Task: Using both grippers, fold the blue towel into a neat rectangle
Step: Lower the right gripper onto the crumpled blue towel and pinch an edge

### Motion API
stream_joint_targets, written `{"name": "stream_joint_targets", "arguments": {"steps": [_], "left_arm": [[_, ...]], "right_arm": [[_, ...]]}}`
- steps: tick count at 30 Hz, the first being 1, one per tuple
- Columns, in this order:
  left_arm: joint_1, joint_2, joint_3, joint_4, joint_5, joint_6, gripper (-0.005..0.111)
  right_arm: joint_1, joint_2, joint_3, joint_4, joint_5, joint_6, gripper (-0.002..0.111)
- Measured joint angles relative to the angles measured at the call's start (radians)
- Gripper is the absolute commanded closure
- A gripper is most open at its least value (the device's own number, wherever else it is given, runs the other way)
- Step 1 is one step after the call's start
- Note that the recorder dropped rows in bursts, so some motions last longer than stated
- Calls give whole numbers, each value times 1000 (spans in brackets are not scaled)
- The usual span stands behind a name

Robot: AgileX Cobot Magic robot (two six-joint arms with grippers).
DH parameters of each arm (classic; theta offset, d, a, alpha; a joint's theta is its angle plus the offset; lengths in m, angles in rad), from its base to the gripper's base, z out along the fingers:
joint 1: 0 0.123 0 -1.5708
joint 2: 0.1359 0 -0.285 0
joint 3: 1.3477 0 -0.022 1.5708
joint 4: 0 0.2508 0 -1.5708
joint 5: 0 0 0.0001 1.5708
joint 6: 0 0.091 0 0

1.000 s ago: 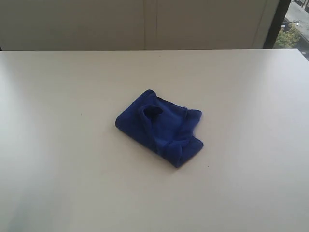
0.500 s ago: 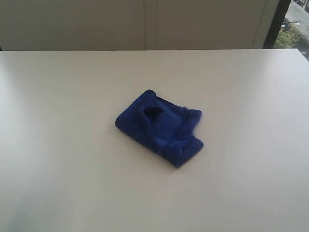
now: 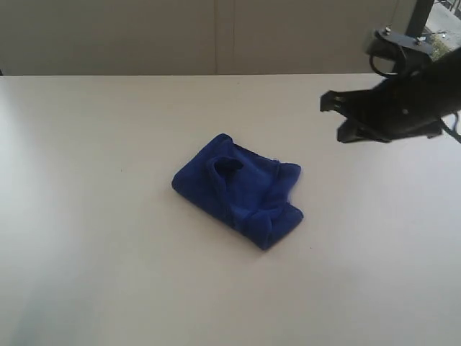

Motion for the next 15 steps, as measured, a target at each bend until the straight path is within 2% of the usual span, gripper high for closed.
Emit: {"name": "stream_joint_targets", "arguments": {"steps": [2, 7, 15], "left_arm": [[0, 0, 0, 0, 0, 0, 107], [0, 0, 0, 0, 0, 0, 107], [0, 0, 0, 0, 0, 0, 107]], "right_arm": [[48, 83, -78, 12, -23, -11, 107], [120, 302, -152, 23, -82, -19, 84], [147, 422, -213, 72, -135, -19, 82]]}}
